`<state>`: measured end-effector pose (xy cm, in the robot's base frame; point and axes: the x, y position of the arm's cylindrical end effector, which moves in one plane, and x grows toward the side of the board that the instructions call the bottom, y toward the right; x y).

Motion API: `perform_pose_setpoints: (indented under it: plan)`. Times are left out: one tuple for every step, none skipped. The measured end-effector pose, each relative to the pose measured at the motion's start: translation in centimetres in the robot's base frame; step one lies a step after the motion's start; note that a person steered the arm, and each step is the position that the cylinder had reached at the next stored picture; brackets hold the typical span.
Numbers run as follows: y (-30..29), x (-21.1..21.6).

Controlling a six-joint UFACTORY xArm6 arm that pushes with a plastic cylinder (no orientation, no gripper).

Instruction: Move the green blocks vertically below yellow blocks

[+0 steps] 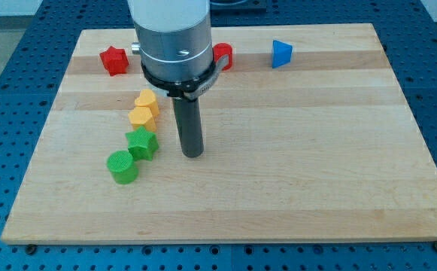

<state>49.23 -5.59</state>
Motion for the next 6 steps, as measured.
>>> perform_pose_setpoints:
  plan:
    - [-1.5,-0.3]
    - [-4.1,-0.5]
    - [-6.0,-0.5]
    - [-6.5,-0.5]
    - [-6.5,-0.4]
    - [-3.4,0.2]
